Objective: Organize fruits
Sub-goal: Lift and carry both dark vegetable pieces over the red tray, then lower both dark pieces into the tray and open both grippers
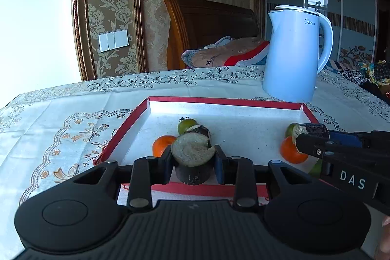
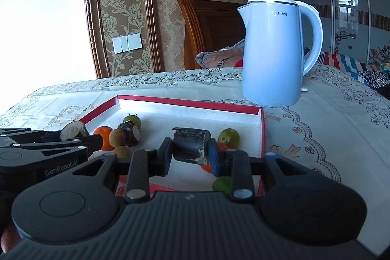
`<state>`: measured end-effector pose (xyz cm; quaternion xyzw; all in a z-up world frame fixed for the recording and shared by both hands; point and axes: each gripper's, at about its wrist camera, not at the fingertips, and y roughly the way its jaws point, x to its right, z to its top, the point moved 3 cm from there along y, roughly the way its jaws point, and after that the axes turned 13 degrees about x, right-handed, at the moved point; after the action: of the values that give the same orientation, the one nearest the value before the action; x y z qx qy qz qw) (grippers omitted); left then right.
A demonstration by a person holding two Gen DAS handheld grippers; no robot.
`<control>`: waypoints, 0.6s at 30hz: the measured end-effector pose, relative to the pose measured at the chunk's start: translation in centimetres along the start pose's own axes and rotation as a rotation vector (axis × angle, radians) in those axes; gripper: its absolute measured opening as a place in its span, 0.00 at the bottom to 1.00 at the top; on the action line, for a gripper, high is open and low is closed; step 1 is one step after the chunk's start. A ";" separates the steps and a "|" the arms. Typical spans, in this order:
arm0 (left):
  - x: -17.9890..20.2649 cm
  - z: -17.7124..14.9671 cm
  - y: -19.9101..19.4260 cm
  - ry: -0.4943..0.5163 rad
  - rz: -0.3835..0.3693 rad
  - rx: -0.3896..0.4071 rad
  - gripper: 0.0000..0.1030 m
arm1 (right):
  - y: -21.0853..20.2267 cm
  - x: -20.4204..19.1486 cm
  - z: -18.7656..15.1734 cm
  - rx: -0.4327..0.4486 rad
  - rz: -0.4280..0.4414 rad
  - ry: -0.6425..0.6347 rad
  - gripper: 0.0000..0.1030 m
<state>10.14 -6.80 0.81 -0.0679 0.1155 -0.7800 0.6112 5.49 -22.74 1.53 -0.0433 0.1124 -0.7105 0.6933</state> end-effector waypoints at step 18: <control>0.2 0.8 4.5 -0.028 0.043 -0.020 0.32 | 4.5 1.1 0.6 -0.030 -0.026 0.000 0.29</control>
<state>14.57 -8.06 0.42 -0.0825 0.1161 -0.7646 0.6286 9.93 -23.94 0.98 -0.0551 0.1223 -0.7175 0.6835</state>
